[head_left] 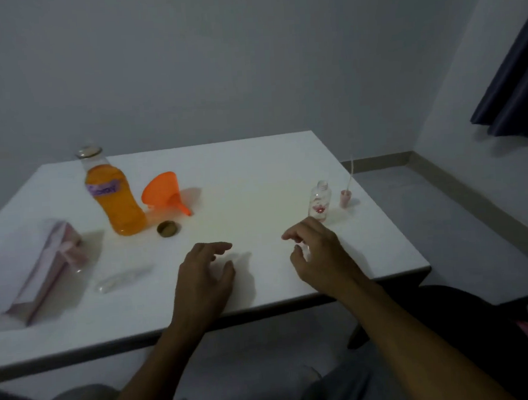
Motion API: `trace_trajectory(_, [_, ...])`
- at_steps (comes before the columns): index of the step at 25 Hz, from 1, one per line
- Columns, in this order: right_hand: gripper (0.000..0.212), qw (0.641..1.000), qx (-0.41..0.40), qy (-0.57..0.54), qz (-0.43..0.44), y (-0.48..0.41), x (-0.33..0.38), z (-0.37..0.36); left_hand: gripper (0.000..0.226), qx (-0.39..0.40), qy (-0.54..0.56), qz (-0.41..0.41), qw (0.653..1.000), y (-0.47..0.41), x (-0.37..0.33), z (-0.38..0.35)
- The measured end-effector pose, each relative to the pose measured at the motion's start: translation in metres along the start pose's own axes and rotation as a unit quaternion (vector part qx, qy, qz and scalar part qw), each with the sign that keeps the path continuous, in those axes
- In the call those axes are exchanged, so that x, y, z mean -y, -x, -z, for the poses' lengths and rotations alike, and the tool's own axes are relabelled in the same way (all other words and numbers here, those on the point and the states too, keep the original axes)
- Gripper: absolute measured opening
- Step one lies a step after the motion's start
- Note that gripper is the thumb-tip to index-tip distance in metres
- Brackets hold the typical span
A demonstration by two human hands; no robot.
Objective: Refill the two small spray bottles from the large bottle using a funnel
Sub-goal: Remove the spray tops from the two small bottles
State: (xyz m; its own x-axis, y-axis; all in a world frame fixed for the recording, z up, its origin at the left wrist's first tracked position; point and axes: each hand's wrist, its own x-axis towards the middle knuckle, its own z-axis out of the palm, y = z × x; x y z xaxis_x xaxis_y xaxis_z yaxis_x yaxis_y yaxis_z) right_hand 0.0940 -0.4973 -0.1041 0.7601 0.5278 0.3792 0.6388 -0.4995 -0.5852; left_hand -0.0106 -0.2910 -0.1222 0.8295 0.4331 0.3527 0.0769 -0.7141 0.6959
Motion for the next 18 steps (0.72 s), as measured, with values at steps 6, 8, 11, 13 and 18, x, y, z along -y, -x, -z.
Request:
trace_trajectory(6, [0.067,0.963,0.240,0.119,0.045,-0.008,0.040,-0.053,0.026,-0.250,0.062,0.124,0.958,0.033,0.027,0.063])
trace_trajectory(8, [0.065,0.953,0.254,0.153,0.060,-0.011,0.043,-0.063,0.045,-0.327,0.097,0.193,0.920,0.032,0.033,0.081])
trace_trajectory(11, [0.063,0.945,0.267,0.183,0.055,-0.015,0.044,-0.069,0.072,-0.344,0.114,0.260,0.895,0.019,0.050,0.093])
trace_trajectory(13, [0.063,0.945,0.263,0.186,0.059,-0.015,0.043,-0.072,0.072,-0.311,0.102,0.287,0.900,0.011,0.063,0.090])
trace_trajectory(18, [0.062,0.957,0.247,0.143,0.050,-0.017,0.038,-0.075,0.033,-0.223,0.161,0.232,0.933,-0.012,0.066,0.081])
